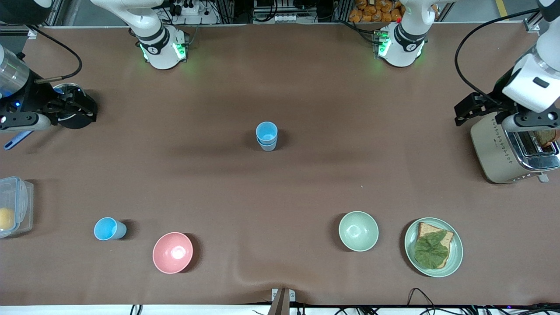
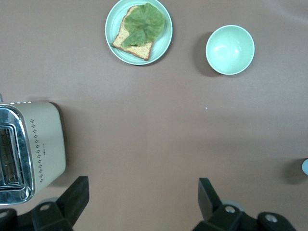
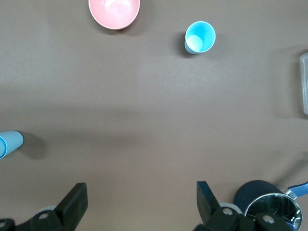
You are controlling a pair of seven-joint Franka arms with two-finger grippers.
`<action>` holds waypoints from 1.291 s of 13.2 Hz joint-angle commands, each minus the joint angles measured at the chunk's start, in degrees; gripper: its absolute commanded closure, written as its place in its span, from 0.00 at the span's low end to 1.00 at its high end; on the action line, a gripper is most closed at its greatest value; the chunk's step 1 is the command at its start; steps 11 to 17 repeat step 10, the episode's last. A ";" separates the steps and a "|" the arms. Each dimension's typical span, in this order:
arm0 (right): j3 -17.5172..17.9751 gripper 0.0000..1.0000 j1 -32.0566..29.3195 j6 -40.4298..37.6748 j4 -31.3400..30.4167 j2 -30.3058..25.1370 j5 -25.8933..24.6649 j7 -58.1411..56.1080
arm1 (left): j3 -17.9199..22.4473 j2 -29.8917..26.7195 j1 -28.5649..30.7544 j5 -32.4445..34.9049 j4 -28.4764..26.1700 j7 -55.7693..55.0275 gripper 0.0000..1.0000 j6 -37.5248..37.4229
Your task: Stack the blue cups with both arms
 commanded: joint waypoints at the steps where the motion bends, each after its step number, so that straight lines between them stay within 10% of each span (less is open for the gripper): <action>1: 1.09 0.00 -1.75 -0.59 -0.67 -1.35 1.05 -0.20 | 2.22 -1.12 -1.14 0.23 0.11 4.50 0.00 -2.06; 17: 1.09 0.00 -2.28 -1.38 -0.49 -1.18 0.87 -3.72 | 5.30 -0.68 -3.25 -0.47 5.56 5.13 0.00 -9.10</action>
